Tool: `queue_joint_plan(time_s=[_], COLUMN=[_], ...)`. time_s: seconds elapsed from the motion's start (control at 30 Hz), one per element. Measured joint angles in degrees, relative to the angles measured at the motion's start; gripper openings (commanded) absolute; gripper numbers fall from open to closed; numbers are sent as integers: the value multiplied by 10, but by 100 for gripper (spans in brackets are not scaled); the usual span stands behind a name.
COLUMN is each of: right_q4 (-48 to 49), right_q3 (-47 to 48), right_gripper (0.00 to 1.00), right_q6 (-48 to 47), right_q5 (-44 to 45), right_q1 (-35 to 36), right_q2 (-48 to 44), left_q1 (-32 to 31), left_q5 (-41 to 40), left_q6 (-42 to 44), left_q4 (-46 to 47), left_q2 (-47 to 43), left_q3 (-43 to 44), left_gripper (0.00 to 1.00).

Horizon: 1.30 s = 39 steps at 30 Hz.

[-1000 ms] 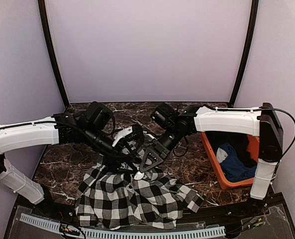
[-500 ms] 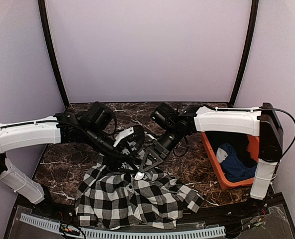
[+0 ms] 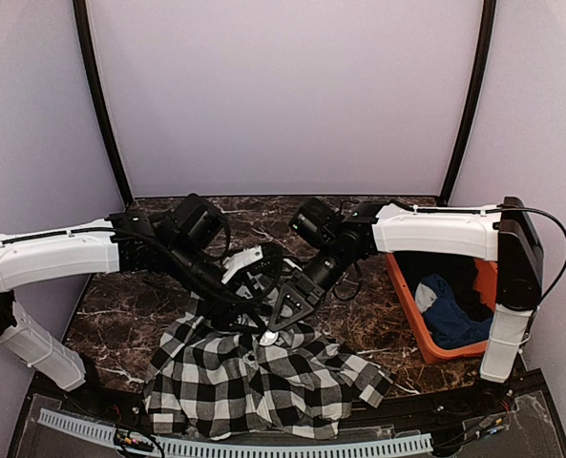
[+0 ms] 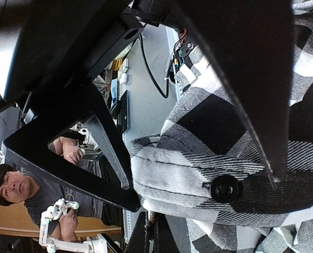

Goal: Pin the brooch onto the clothing
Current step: Pin the brooch to the flattened clothing.

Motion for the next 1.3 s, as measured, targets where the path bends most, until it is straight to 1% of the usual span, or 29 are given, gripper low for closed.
queue_joint_plan(time_s=[0.37, 0.47, 0.6, 0.7, 1.13, 1.2, 1.3], right_q4=[-3, -4, -6, -8, -18, -19, -19], right_q3=[0, 0, 0, 0, 7, 9, 9], right_gripper=[0, 0, 0, 0, 0, 0, 0], right_q6=[2, 4, 6, 8, 19, 19, 21], right_q5=[5, 7, 15, 20, 38, 40, 43], right_q1=[0, 0, 0, 0, 0, 0, 0], right_q2=[0, 0, 0, 0, 3, 3, 3], left_q1=[-4, -5, -5, -5, -9, -9, -13], left_q5=[-9, -8, -7, -7, -16, -20, -29], left_q6=[7, 7, 7, 7, 7, 7, 7], left_q4=[-6, -7, -14, -18, -38, -41, -48], left_q2=[0, 2, 10, 14, 33, 33, 35], left_q3=[0, 1, 8, 10, 28, 29, 34], left_gripper=[73, 68, 67, 63, 61, 58, 58])
